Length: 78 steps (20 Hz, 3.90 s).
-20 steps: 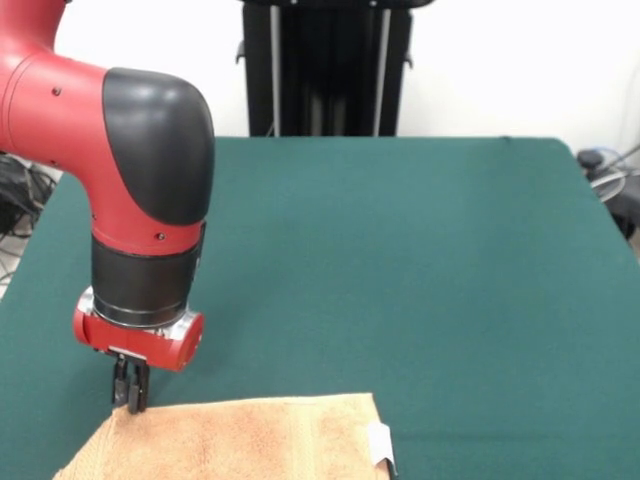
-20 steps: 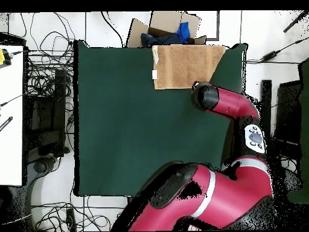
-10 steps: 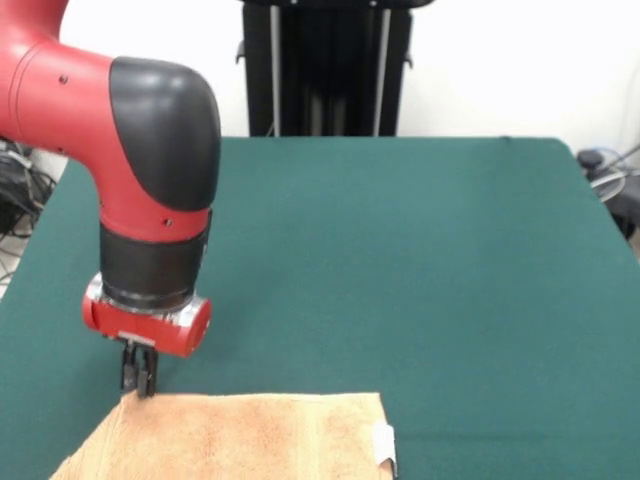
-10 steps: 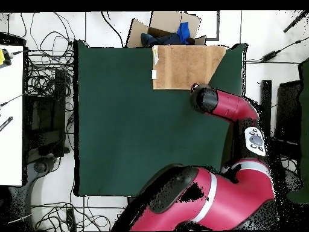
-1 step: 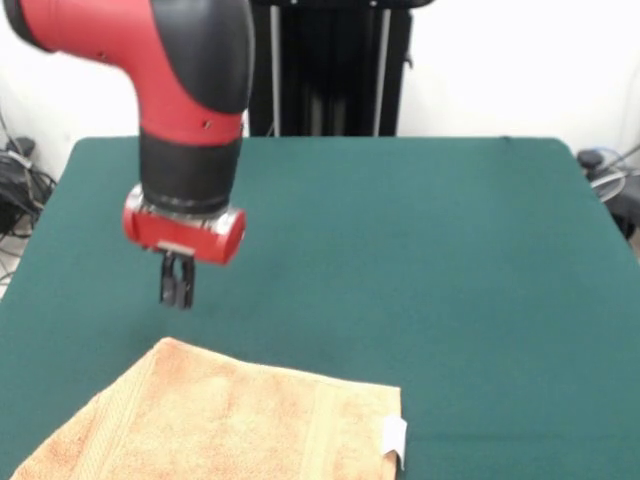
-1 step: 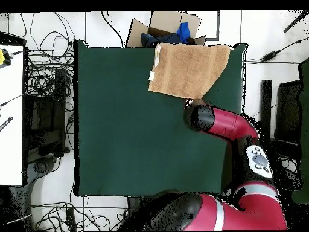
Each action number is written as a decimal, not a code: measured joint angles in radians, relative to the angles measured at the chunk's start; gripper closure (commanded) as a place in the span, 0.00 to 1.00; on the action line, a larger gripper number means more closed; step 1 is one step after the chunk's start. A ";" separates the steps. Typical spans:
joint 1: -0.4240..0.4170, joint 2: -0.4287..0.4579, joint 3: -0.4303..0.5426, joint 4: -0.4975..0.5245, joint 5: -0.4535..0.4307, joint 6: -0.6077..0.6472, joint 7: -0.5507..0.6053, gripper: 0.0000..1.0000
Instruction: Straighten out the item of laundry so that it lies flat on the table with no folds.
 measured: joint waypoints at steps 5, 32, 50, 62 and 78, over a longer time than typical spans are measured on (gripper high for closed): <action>0.003 -0.043 0.000 0.097 -0.016 -0.019 0.000 1.00; 0.022 -0.006 -0.006 0.083 -0.019 -0.036 0.000 1.00; 0.010 0.066 -0.002 -0.249 -0.021 0.213 0.000 1.00; 0.010 0.111 -0.002 -0.366 -0.022 0.214 0.000 0.00; 0.012 0.154 0.000 -0.439 -0.021 0.215 0.000 0.00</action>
